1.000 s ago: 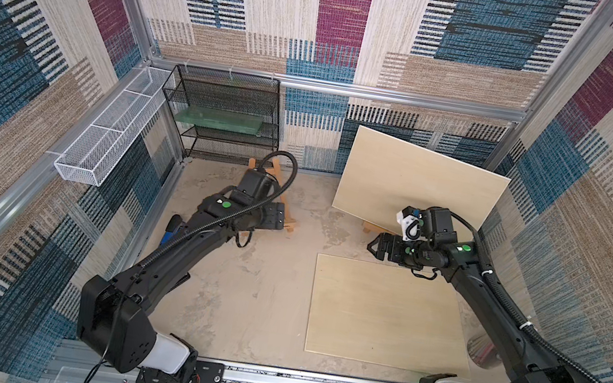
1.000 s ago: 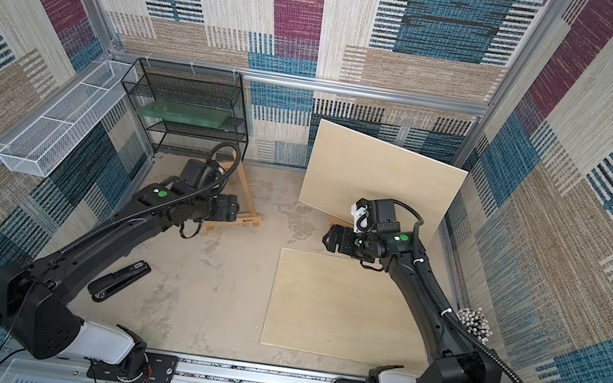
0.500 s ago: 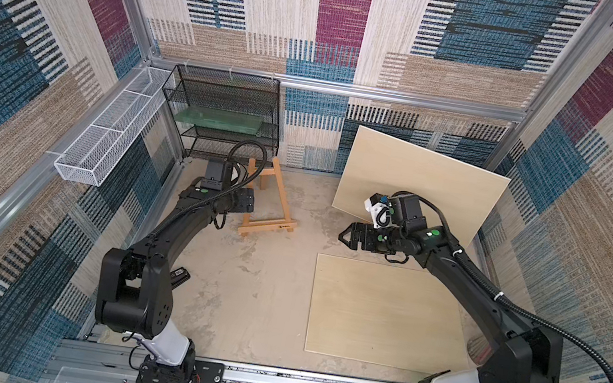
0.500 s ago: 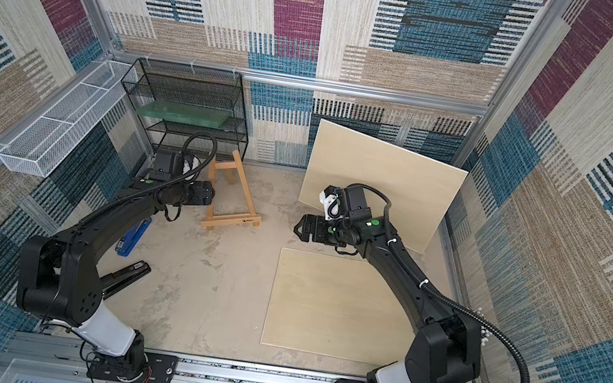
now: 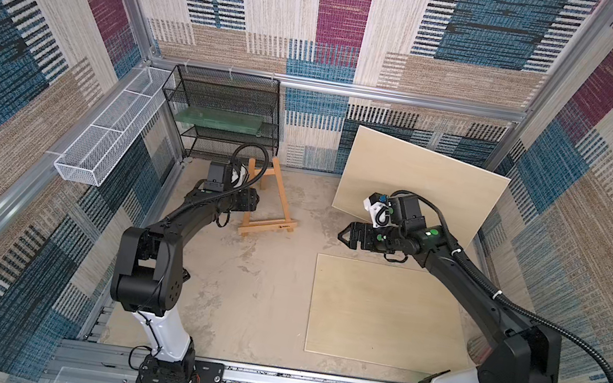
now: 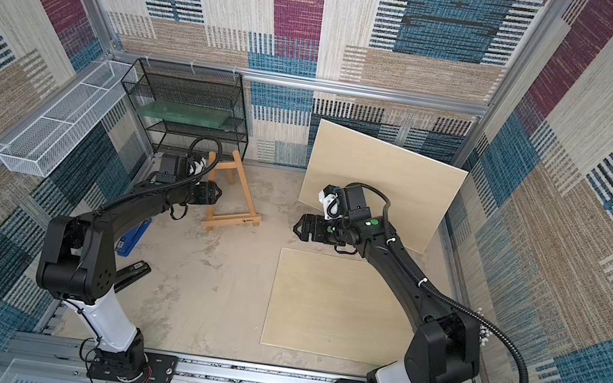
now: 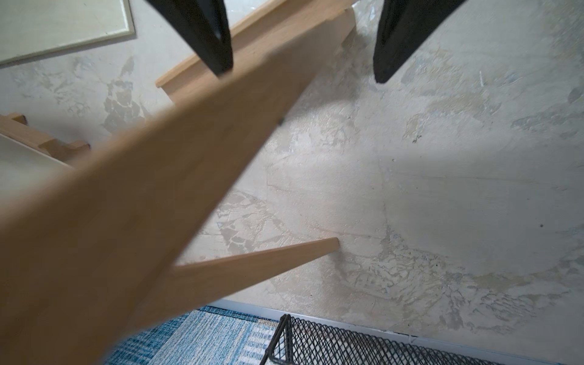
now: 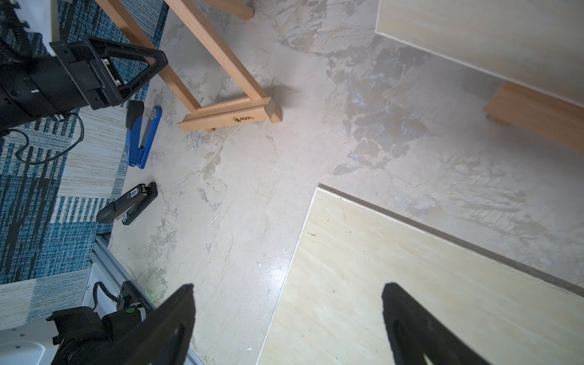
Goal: Disassemble the easel
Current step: Pick up the easel at the center of the board.
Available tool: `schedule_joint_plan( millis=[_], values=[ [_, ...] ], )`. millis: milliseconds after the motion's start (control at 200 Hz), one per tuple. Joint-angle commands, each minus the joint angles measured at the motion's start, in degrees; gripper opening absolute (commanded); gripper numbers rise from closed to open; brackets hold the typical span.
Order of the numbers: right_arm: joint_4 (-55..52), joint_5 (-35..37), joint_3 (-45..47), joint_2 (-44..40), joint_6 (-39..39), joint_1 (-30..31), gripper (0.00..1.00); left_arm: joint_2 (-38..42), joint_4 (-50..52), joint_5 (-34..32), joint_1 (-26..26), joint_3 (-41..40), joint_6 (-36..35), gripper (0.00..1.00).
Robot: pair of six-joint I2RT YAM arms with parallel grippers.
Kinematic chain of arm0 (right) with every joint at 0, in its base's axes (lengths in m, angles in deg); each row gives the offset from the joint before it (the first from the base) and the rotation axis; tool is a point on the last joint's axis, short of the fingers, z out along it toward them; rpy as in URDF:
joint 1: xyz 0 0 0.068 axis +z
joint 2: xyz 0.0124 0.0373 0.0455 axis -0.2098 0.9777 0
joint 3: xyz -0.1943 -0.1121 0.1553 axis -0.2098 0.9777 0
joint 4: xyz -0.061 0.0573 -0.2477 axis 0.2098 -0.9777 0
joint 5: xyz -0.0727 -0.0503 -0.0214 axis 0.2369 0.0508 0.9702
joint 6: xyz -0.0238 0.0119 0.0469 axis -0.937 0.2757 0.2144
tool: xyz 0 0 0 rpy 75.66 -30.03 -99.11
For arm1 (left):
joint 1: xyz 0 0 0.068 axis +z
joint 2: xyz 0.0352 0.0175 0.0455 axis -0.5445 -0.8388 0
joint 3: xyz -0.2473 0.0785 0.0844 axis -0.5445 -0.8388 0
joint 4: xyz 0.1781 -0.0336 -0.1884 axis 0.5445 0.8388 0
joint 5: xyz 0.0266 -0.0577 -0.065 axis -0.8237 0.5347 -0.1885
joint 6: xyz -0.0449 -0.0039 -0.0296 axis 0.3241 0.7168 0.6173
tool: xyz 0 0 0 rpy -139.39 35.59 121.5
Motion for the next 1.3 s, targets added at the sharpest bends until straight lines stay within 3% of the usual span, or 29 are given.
schedule_joint_plan(
  millis=[0, 681, 946, 1297],
  values=[
    [2.1, -0.5, 0.0, 0.3, -0.7, 0.1, 0.95, -1.1, -2.7, 0.7, 0.1, 0.4, -1.7, 0.67],
    [2.5, -0.3, -0.1, 0.7, -1.2, -0.1, 0.95, -2.0, -4.0, 2.7, -0.6, -1.1, -4.4, 0.24],
    [3.3, -1.0, -0.1, 1.4, -1.6, -0.1, 0.95, 0.8, -4.0, 1.6, -1.6, -4.3, -7.4, 0.0],
    [3.9, -6.3, -6.8, 10.3, -4.0, -0.1, 1.0, 11.6, -10.9, 3.2, -2.9, -14.3, -10.1, 0.0]
  ],
)
